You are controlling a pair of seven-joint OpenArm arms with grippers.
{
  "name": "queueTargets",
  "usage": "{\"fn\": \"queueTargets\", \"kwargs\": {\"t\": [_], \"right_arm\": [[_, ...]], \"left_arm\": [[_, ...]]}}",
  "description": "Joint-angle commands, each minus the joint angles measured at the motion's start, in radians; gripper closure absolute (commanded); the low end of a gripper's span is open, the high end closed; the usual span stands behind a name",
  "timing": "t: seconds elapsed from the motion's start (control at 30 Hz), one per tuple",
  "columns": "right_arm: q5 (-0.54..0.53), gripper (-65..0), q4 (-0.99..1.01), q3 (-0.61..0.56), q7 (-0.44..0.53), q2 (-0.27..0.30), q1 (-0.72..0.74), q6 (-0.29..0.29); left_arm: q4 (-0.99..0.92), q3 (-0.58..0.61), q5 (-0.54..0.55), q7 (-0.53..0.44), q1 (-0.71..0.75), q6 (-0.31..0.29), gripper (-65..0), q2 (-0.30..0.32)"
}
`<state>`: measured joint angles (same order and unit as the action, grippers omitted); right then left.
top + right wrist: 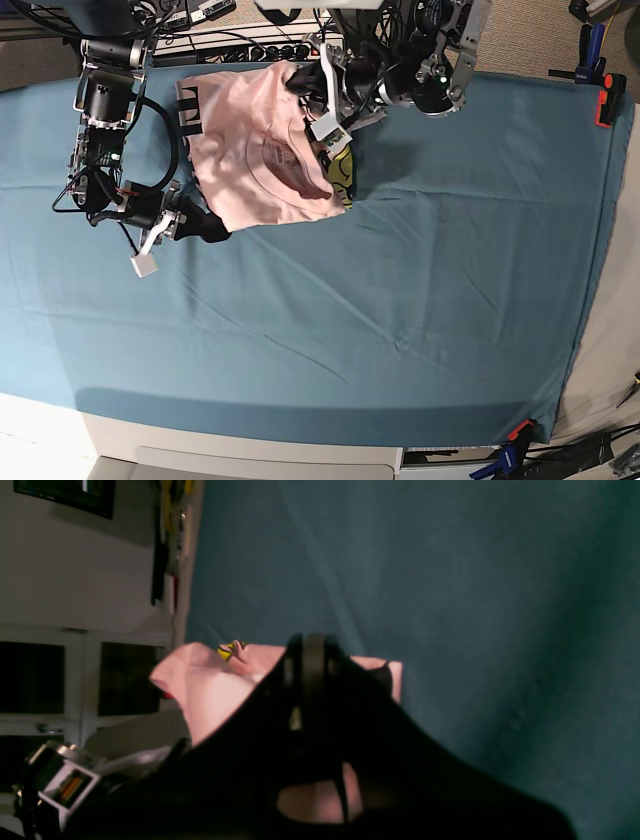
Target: Fold the T-shirt properly
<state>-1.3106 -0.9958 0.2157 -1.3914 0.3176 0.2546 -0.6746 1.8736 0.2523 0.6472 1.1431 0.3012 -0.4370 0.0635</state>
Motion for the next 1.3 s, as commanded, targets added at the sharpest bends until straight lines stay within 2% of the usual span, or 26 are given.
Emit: {"fn": "queueTargets", "kwargs": {"t": [0.0,0.17,0.3,0.57,0.77,1.03,1.27], "right_arm": [[-0.037,0.0,-0.011,0.001,-0.005,0.01,0.016,-0.003],[-0.065,0.0,-0.011,0.001,-0.005,0.01,0.016,-0.01],[-0.07,0.0,-0.011,0.001,-0.005,0.01,0.011,-0.01],[-0.069,0.0,-0.012,0.001,-0.005,0.012,-0.01,-0.009],[-0.07,0.0,-0.012,0.001,-0.005,0.012,-0.06,-0.005],[-0.095,0.0,-0.039,0.001,-0.005,0.012,-0.126,-0.002],[-0.05,0.0,-0.259,0.001,-0.005,0.012,-0.216,-0.005]], "left_arm": [[0.016,0.0,0.003,-0.019,-0.006,-0.004,0.0,-0.007],[0.016,-0.001,-0.026,-0.019,-0.04,0.001,0.0,0.03],[0.016,-0.013,-0.046,-0.029,-0.073,0.023,0.0,0.076],[0.016,-0.095,-0.045,-0.045,-0.137,0.022,0.0,0.168],[0.009,-0.102,-0.045,-0.064,-0.204,0.023,0.0,0.246],[0.002,-0.102,-0.05,-0.083,-0.253,0.023,0.0,0.25],[-0.003,-0.102,-0.069,-0.098,-0.28,0.031,0.0,0.249]]}}
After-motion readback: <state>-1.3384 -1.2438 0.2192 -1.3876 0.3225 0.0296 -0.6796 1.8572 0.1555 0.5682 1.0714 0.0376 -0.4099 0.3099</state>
